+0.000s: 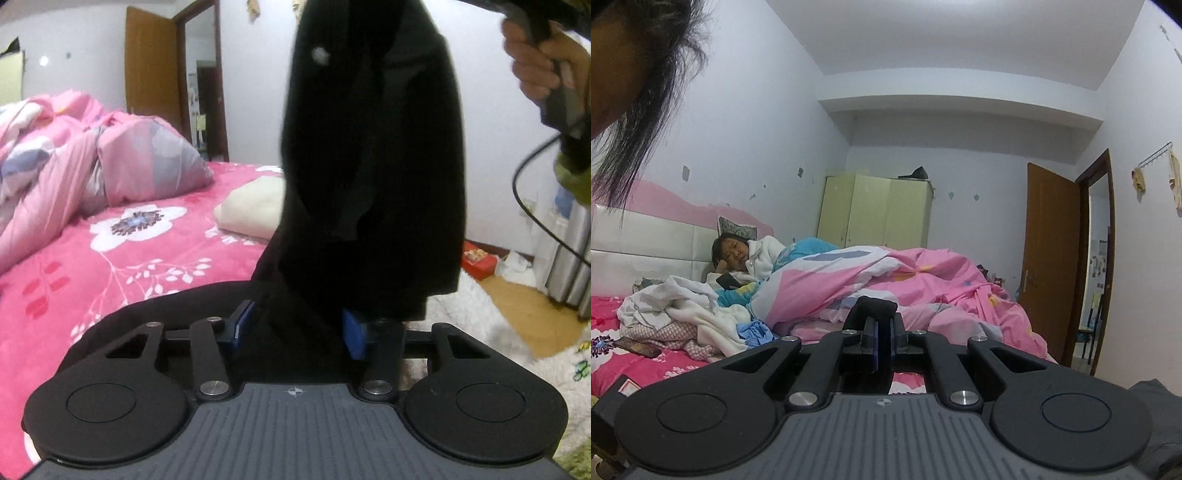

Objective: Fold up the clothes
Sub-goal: 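Lift the black garment up off the bed with both tools holding its edges, then hold the black T-shirt raised with both tools and swing it down toward the bed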

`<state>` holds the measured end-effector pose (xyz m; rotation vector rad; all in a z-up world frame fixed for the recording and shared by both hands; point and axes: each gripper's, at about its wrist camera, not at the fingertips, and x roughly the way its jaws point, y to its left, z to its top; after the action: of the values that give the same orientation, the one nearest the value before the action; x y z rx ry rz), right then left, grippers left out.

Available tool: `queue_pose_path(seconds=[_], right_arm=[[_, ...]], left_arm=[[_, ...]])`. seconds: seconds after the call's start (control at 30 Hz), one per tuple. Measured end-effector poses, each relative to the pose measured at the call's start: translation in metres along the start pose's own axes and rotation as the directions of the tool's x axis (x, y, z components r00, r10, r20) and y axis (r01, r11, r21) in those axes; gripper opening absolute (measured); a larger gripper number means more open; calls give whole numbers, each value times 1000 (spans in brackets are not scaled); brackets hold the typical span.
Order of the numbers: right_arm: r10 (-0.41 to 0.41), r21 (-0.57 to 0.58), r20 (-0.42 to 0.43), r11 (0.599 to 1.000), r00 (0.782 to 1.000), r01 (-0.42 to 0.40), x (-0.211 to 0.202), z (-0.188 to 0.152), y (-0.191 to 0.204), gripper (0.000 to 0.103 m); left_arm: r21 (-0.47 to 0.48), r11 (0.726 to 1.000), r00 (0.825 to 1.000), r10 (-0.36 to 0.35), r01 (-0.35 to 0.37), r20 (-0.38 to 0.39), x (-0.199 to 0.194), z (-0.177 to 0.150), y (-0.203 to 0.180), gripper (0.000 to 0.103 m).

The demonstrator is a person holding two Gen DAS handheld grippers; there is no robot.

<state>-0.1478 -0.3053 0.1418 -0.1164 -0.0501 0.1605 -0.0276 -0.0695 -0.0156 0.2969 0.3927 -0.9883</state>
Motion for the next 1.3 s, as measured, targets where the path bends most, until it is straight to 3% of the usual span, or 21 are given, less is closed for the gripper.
queue_pose_path(seconds=[0.17,0.3,0.37,0.43,0.47,0.53,0.63,0.7,0.77,0.8,0.9,1.0,1.2,1.3], right_arm=[[-3,14,14,1000,1000,3,-3,0,-4,6],[-20,34,28,999,999,19,-2,-2,-10,6],[-34,43,50,999,998,32,-3,-1,-12,6],[-44,50,85,998,995,40,-6,4,-13,6],[-45,45,107,998,993,40,-7,7,-12,6],[-45,31,154,999,987,41,-11,13,-9,6],[-17,10,226,1000,974,15,-13,27,-4,6],[6,-9,279,1000,960,-3,-14,39,1,6],[33,-27,331,999,943,-25,-14,51,6,6],[45,-36,355,999,934,-35,-14,56,8,6],[70,-55,416,997,907,-51,-9,73,13,6],[83,-56,457,996,886,-65,-1,87,14,6],[90,-67,500,996,861,-65,26,111,10,6],[97,-79,531,995,842,-65,41,132,3,6]], left_arm=[[-9,999,999,46,-47,-19,6,-1,-1,6],[-19,990,990,141,-140,32,-5,5,-1,2],[-41,975,971,219,-216,93,-23,13,2,2],[-77,948,935,316,-308,159,-46,23,9,2],[-103,928,906,373,-359,199,-60,30,14,2],[-156,886,842,464,-438,273,-90,45,25,1],[-209,822,727,567,-530,386,-136,71,34,1],[-227,781,640,612,-582,465,-168,89,34,1],[-237,750,569,634,-617,525,-194,106,34,1],[-238,738,537,637,-631,553,-207,114,34,1],[-216,703,473,642,-678,603,-231,137,33,1],[-180,671,436,637,-719,636,-241,154,33,1],[-147,648,422,634,-747,648,-236,185,55,1],[-140,630,398,631,-764,666,-235,207,67,2]])
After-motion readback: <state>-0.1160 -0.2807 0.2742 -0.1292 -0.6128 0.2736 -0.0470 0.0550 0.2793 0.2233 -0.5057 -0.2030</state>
